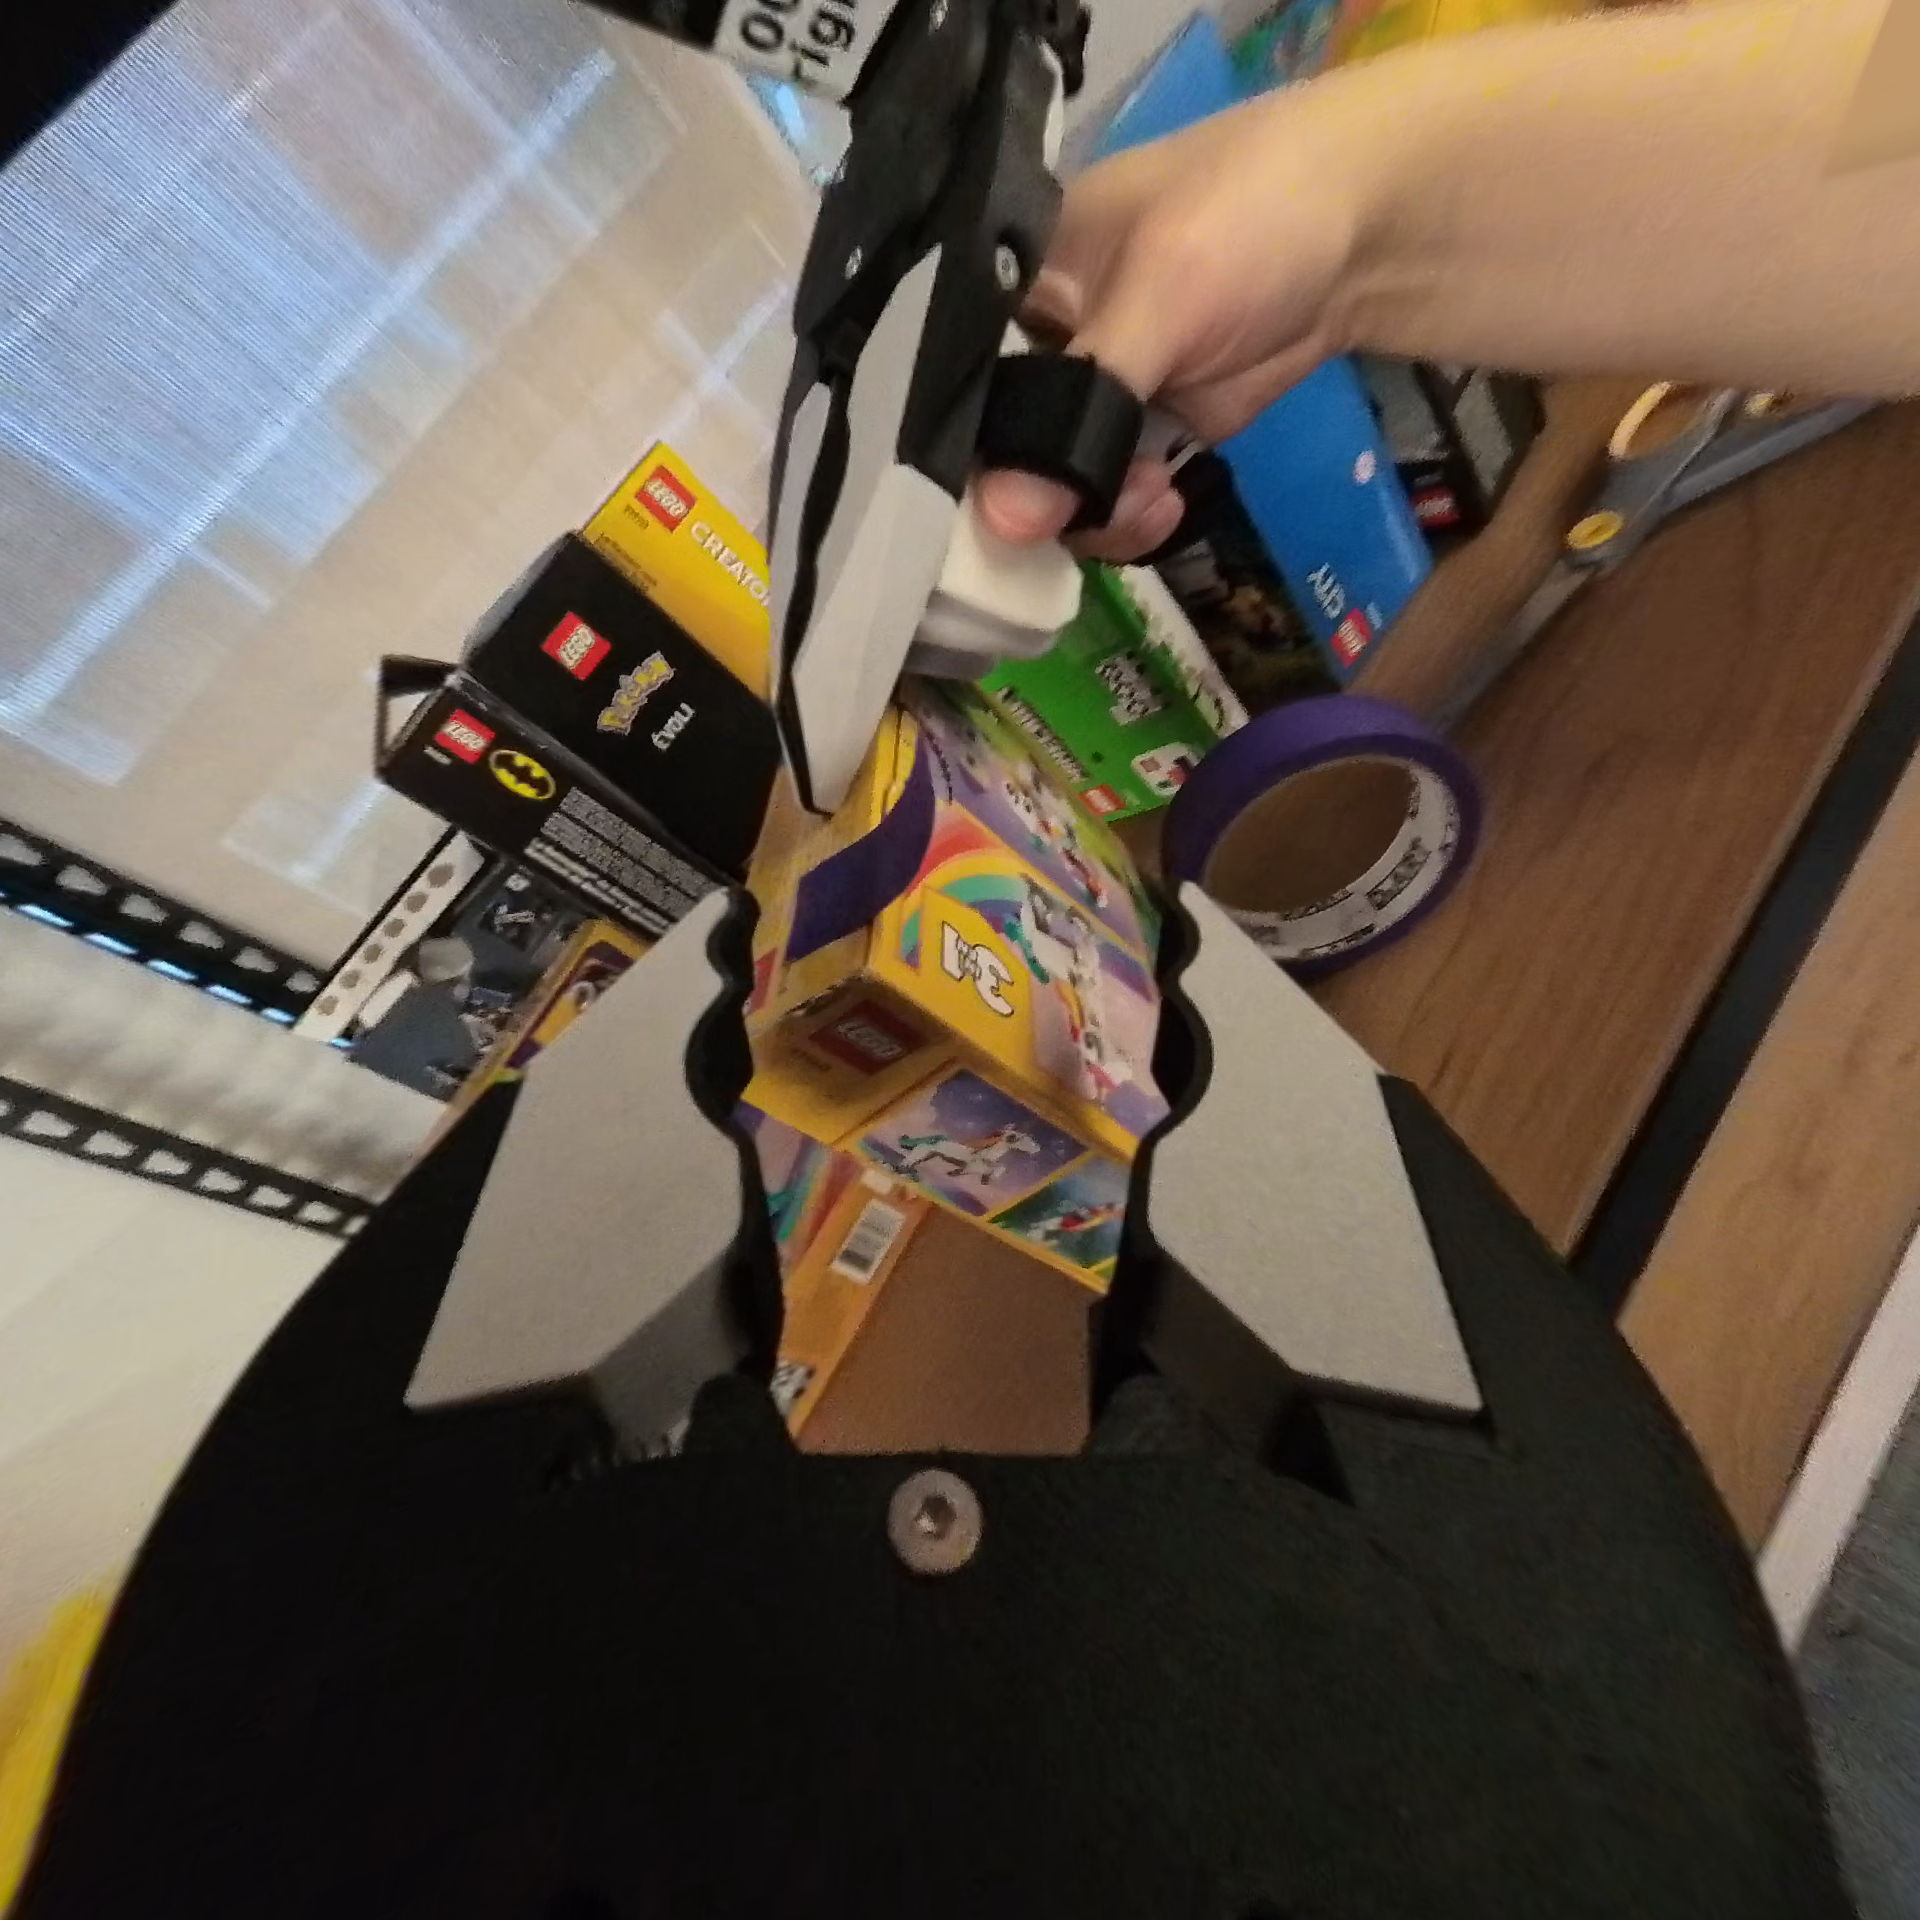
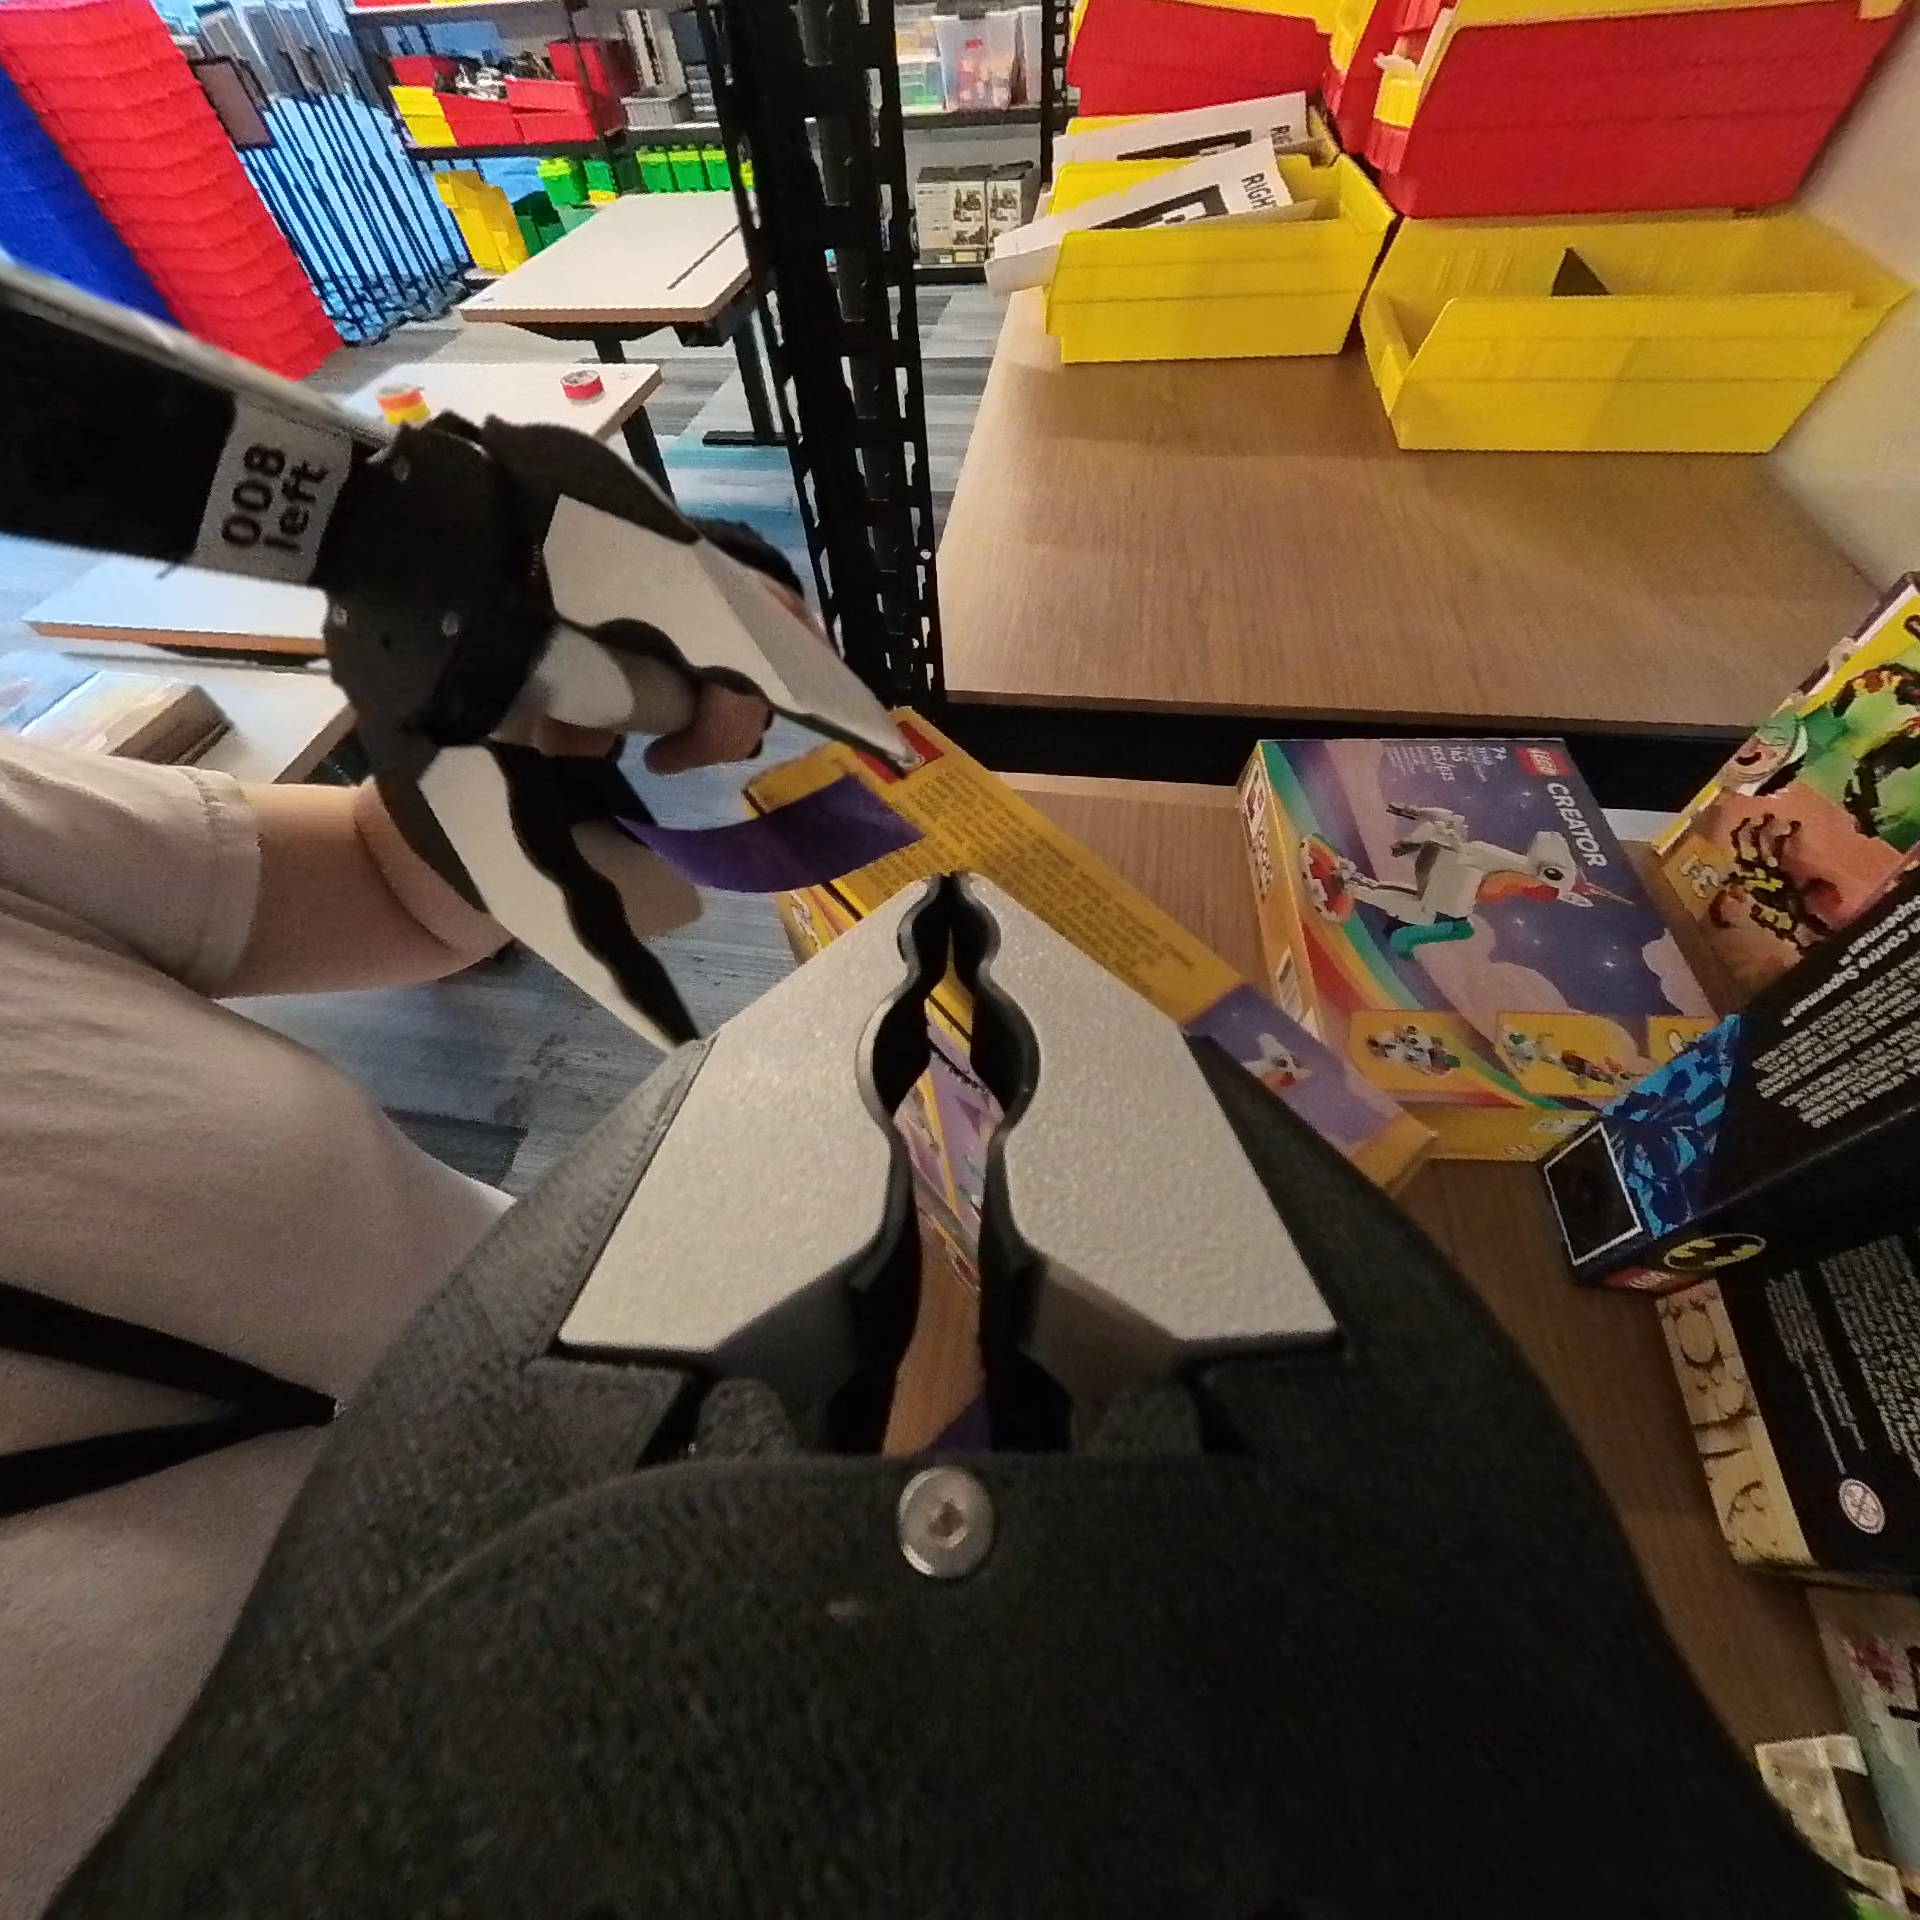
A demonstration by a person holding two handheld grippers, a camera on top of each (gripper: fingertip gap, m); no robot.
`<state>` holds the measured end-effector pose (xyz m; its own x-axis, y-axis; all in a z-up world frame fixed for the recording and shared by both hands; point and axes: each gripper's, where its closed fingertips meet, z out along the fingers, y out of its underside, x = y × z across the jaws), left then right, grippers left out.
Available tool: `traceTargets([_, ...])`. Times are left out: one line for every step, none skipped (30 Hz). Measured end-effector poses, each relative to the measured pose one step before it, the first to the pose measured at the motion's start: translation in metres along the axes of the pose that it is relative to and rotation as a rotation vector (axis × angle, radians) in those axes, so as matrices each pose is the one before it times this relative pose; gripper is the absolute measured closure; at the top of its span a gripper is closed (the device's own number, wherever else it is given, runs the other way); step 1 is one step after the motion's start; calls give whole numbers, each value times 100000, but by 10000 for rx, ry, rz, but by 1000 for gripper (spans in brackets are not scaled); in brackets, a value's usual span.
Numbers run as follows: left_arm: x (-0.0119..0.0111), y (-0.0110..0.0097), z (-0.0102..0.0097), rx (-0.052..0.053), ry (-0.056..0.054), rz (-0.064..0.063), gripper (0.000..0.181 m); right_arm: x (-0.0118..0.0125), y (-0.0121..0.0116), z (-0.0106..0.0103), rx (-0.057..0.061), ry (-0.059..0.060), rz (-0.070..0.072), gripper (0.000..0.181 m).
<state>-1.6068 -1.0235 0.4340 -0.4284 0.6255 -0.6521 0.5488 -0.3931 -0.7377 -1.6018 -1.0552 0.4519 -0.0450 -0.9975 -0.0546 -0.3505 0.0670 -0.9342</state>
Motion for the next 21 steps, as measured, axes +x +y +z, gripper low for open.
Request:
traceTargets([16, -412, -350, 249, 167, -354, 106, -7, 11, 3, 2, 14, -61, 181])
traceTargets([67, -824, -441, 477, 265, -484, 109, -4, -4, 10, 14, 32, -72, 181])
traceTargets([56, -860, -456, 434, 325, -508, 110, 18, -11, 21, 15, 34, -59, 181])
traceTargets([67, -690, -435, 279, 388, -483, 109, 21, -1, 15, -13, 15, -31, 181])
traceTargets([111, -601, -425, 199, 463, -483, 108, -8, 13, -16, -35, -22, 21, 181])
traceTargets([89, -597, -454, 189, 453, -470, 109, -13, -3, -16, -23, -35, 46, 181])
traceTargets([-51, -668, -439, 233, 365, -496, 115, -15, 7, 4, -8, -13, 23, 181])
traceTargets([-320, -822, -372, 336, 206, -628, 122, -12, 10, -12, 6, 7, -24, 181])
traceTargets([-476, -982, -268, 447, 90, -708, 128, -24, 5, -18, 3, 4, -12, 181])
traceTargets([-494, -1013, -124, 505, 54, -726, 138, -24, 11, -28, 10, 3, -14, 181])
traceTargets([-754, -880, 40, 444, -140, -775, 146, -6, -1, -14, 25, 7, -31, 181])
traceTargets([-1074, -427, 247, 161, -399, -651, 150, -7, -5, -4, 25, 1, -28, 181])
traceTargets([-1216, 177, 407, -200, -592, -296, 153, 1, -4, 10, 10, -1, -18, 181])
traceTargets([-1164, 463, 472, -351, -694, 76, 151, 21, -3, 17, -3, 6, -20, 181])
traceTargets([-802, 544, 497, -358, -611, 318, 147, 19, -7, 11, -7, 2, -9, 181])
traceTargets([-383, 606, 436, -362, -428, 353, 145, 11, -1, 8, -2, -4, 4, 181])
traceTargets([-146, 542, 334, -299, -261, 226, 143, 1, -8, 4, 6, -1, -17, 181])
traceTargets([10, 411, 202, -175, -72, 62, 142, 16, -1, 9, 7, 1, -20, 181])
traceTargets([32, 305, 113, -90, 62, -107, 143, 3, -7, 11, 3, -2, -9, 181])
traceTargets([-118, 249, 45, -49, 67, -218, 142, 4, 0, 0, 0, -7, -6, 181])
traceTargets([-115, 217, 1, -41, 99, -199, 142, -4, 8, 4, 1, -6, -6, 181])
